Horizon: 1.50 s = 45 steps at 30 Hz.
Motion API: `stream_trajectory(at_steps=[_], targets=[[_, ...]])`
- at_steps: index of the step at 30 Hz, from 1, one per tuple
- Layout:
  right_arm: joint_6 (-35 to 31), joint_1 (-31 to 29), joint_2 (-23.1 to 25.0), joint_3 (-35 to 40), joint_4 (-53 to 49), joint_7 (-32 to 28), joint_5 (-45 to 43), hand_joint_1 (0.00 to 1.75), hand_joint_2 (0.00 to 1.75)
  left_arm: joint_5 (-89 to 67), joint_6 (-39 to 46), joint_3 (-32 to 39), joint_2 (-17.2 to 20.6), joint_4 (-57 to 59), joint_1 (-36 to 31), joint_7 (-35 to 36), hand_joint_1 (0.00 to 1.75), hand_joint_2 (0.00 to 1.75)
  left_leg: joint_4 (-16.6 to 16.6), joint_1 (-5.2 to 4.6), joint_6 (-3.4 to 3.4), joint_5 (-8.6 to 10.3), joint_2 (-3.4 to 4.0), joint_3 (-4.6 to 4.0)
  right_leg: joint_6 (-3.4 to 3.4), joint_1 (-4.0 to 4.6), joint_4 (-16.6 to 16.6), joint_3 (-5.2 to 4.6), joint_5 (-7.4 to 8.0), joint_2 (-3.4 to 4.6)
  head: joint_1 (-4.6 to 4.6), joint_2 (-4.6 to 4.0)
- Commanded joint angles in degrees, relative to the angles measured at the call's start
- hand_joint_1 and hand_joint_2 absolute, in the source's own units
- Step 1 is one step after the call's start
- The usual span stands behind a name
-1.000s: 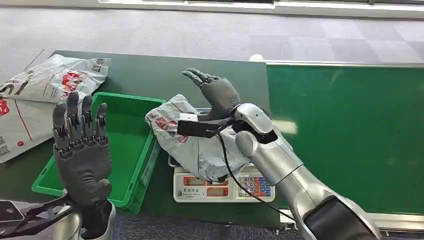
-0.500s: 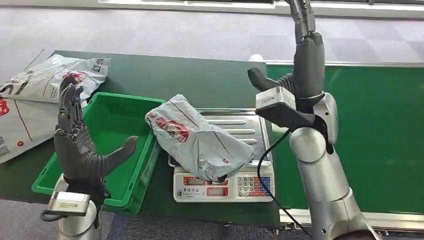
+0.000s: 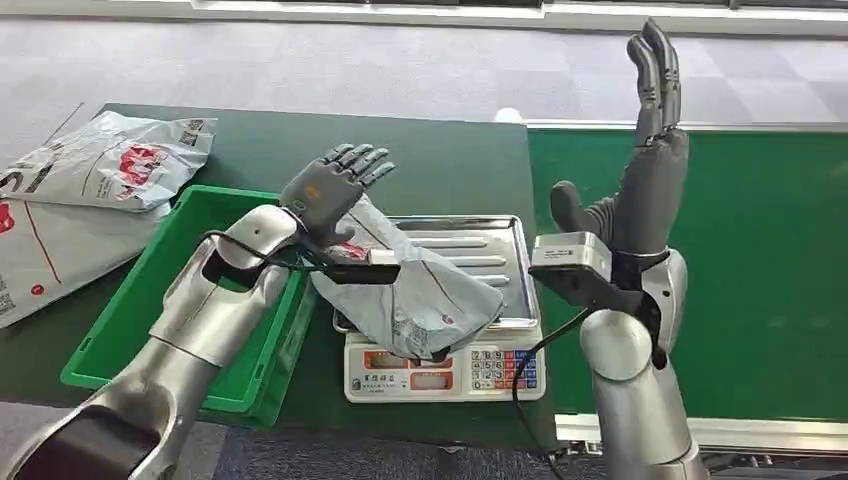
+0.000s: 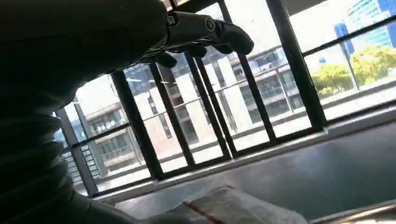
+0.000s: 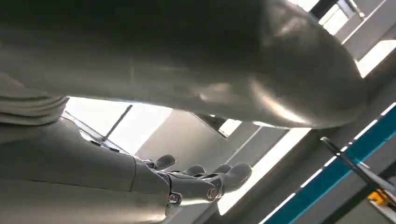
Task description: Moved the parcel from conveyor to table for the left to box.
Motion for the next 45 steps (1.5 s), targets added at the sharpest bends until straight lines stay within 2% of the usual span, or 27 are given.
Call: stream_trajectory(at_steps=[1, 8, 13, 14, 15, 16, 33, 36, 37, 38, 39, 40, 41, 42, 45], targets=[[0.62, 0.53, 2.11, -6.39, 2.88, -0.62, -0.37, 0.00, 0.00, 0.84, -2.35, -11.72, 1.45, 20.76, -9.51, -2.43, 0.00, 1.75, -0.02, 0.04, -0.01, -0.01, -0.11, 0.02, -0.06, 0.05, -0.04, 0.09, -0.03, -0.11, 0.00, 0.00], [1.10, 0.38, 2.49, -8.36, 3.30, -0.80, 0.40, 0.00, 0.00, 1.54, -10.43, -15.93, 0.06, 24.56, -10.49, -5.53, 0.00, 1.75, -0.05, 0.05, -0.01, 0.03, -0.15, -0.11, -0.07, 0.06, -0.07, 0.02, -0.03, -0.14, 0.00, 0.00], [1.32, 0.62, 2.60, -8.40, 3.21, -0.69, 0.61, 0.00, 0.00, 1.36, -12.01, -17.30, -0.07, 25.06, -10.59, -6.30, 0.00, 1.75, -0.09, 0.07, -0.02, 0.03, -0.05, -0.09, -0.10, 0.08, -0.11, 0.02, 0.01, -0.04, 0.00, 0.00], [1.45, 0.96, 2.77, -8.39, 2.93, -0.70, 0.69, 0.00, 0.00, 0.89, -12.75, -18.87, -0.17, 25.24, -10.33, -6.90, 0.59, 1.75, -0.14, 0.05, -0.03, 0.05, -0.08, -0.05, -0.11, 0.07, -0.15, 0.05, 0.02, -0.07, 0.00, 0.00], [1.55, 1.17, 2.82, -8.33, 2.65, -0.71, 0.70, 0.00, 0.00, 0.90, -13.05, -19.39, -0.32, 25.42, -10.13, -7.17, 1.59, 1.75, -0.07, 0.06, -0.02, 0.01, -0.06, -0.07, -0.08, 0.07, -0.08, 0.02, -0.02, -0.05, 0.00, 0.00], [1.61, 1.40, 2.84, -8.26, 2.37, -0.70, 0.76, 0.00, 0.00, 0.90, -12.97, -19.79, -0.41, 25.44, -9.95, -7.30, 1.75, 1.75, -0.13, 0.07, -0.03, 0.04, -0.11, -0.03, -0.10, 0.08, -0.15, 0.08, 0.00, -0.11, 0.00, 0.00], [3.13, 3.40, 2.54, -8.77, -0.91, -0.07, 1.22, 0.00, 0.00, 5.24, -8.30, -20.33, 0.34, 23.43, -11.71, -6.51, 1.75, 1.75, -0.02, 0.04, -0.01, 0.01, -0.13, -0.14, -0.07, 0.05, -0.02, -0.01, -0.05, -0.11, 0.00, 0.00], [3.02, 4.79, 2.40, -9.31, -2.35, -0.11, 1.33, 0.00, 0.00, 5.84, 0.29, -19.23, 0.73, 20.57, -12.96, -1.95, 1.75, 1.75, -0.04, 0.07, -0.02, 0.01, -0.13, -0.13, -0.10, 0.09, -0.06, 0.01, -0.04, -0.12, 0.00, 0.00], [2.73, 6.54, 2.46, -9.92, -4.08, 0.12, 1.54, 0.00, 0.00, 6.17, 8.67, -16.55, 1.48, 16.97, -13.48, 3.34, 1.75, 1.75, 0.01, 0.06, -0.01, 0.01, -0.17, -0.19, -0.08, 0.07, 0.00, -0.05, -0.06, -0.16, 0.00, 0.00], [2.45, 9.40, 2.72, -10.97, -6.44, 0.02, 1.83, 0.00, 0.00, 4.23, 17.86, -12.65, 3.20, 10.78, -14.53, 12.49, 1.75, 1.75, 0.05, 0.10, -0.02, 0.02, -0.26, -0.27, -0.10, 0.12, 0.00, -0.08, -0.06, -0.25, 0.00, 0.00], [2.50, 11.15, 3.10, -11.70, -7.71, -0.37, 2.21, 0.00, 0.00, 1.85, 17.39, -9.71, 5.19, 4.94, -15.08, 16.76, 1.75, 1.75, 0.10, 0.13, -0.02, 0.02, -0.25, -0.35, -0.07, 0.14, 0.04, -0.17, -0.05, -0.23, 0.00, 0.00], [2.50, 11.15, 3.10, -11.70, -7.71, -0.37, 2.21, 0.00, 0.00, 1.85, 17.39, -9.71, 5.19, 4.94, -15.08, 16.76, 1.75, 1.75, 0.11, 0.14, -0.03, 0.02, -0.33, -0.38, -0.10, 0.15, 0.05, -0.17, -0.08, -0.32, 0.00, 0.00], [2.77, 12.56, 3.78, -12.56, -8.70, -1.33, 2.51, 0.00, 0.00, -1.57, 12.15, -3.38, 7.35, -4.12, -14.05, 16.71, 1.75, 1.75, 0.14, 0.19, -0.04, 0.00, -0.43, -0.43, -0.14, 0.21, 0.06, -0.18, -0.13, -0.43, 0.00, 0.00], [2.78, 12.65, 4.23, -12.77, -8.62, -1.47, 2.72, 0.00, 0.00, -5.46, 10.84, 0.51, 7.76, -5.82, -14.07, 20.25, 1.75, 1.75, 0.16, 0.17, -0.03, 0.00, -0.29, -0.49, -0.09, 0.18, 0.09, -0.28, -0.07, -0.27, 0.00, 0.00], [2.68, 11.90, 5.07, -12.93, -7.75, -1.71, 3.12, 0.00, 0.00, -11.36, 8.56, 7.38, 7.88, -5.75, -14.09, 18.90, 1.75, 1.75, 0.07, 0.12, -0.05, -0.05, -0.04, -0.38, -0.11, 0.12, 0.09, -0.25, -0.06, 0.00, 0.00, 0.00]])
